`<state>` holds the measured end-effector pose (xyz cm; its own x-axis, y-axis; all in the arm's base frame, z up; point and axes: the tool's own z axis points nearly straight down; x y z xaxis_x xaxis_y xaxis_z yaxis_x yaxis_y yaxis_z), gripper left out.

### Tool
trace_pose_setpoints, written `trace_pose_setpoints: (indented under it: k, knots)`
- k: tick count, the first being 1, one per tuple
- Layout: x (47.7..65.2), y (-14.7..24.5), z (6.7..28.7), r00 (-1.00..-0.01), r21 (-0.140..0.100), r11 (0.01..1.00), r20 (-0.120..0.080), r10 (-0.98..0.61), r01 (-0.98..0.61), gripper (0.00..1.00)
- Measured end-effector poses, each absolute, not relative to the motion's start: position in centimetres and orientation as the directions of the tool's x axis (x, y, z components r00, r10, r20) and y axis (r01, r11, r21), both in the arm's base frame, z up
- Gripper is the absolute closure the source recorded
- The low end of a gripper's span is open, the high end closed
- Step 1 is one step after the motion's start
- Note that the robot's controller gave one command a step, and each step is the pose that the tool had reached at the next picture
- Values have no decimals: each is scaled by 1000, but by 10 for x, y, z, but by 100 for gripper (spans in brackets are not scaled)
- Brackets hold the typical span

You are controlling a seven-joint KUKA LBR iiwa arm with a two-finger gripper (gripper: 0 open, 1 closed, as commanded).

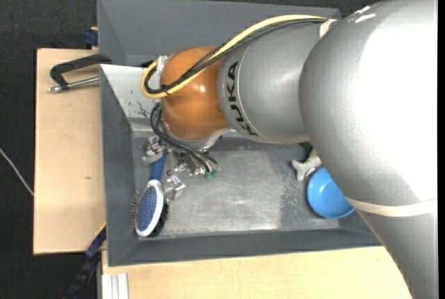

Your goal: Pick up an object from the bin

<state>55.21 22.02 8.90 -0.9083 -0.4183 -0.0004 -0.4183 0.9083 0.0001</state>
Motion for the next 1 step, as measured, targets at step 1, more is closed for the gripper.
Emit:
trace_pose_setpoints:
  k: [1]
  knots:
    - [575, 231, 251, -886, -1, 886, -15, -464, -464, 100]
